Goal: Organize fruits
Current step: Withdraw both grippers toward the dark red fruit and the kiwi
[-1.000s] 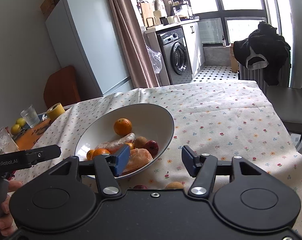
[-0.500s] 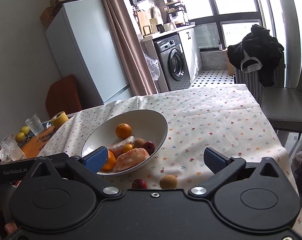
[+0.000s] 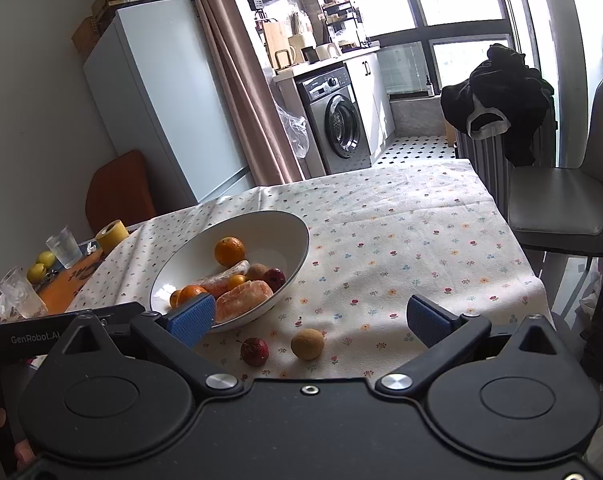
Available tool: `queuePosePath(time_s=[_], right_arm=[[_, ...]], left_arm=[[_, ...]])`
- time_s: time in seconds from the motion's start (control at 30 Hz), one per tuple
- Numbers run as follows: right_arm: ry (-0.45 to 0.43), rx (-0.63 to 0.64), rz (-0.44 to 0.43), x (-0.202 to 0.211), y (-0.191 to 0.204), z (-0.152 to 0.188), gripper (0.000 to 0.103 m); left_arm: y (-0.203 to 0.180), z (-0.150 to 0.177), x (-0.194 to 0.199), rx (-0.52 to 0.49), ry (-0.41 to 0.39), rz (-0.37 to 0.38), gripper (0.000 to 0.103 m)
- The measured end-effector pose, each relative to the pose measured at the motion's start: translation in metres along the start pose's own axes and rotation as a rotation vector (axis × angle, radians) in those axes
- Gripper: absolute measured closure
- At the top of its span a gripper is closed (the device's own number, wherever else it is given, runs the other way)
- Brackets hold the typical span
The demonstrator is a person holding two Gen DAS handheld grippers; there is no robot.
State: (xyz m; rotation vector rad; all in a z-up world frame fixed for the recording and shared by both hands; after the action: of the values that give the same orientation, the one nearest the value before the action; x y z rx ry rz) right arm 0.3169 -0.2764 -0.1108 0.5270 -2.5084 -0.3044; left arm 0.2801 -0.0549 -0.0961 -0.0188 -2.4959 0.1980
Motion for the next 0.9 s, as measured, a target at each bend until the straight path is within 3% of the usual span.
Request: queuePosePath(time_s=[0.63, 0.9], right_arm=[[0.028, -0.020, 0.002, -0.003, -0.021, 0.018, 0.000], [0.047, -0.039, 0.001, -0.006, -0.031, 0.023, 0.000]], left_arm=[[-0.043, 0.027, -0.023, -0.059, 0.048, 0.075, 0.002], [-0.046, 0.036, -0.043, -0.005, 0.102, 0.090, 0.005]])
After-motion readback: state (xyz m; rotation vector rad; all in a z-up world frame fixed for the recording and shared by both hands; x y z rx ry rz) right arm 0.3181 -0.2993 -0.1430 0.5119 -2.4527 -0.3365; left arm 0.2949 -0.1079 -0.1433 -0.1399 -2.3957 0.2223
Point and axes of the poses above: each gripper's, at about its wrist camera, not at the fingertips, and x roughly against the way its jaws point, y to its left, z to its underside, the point moved 9 cm from there along -x, roughly the way its jaws point, and after that the axes turned 3 degrees about -z, right-handed, at the moved point
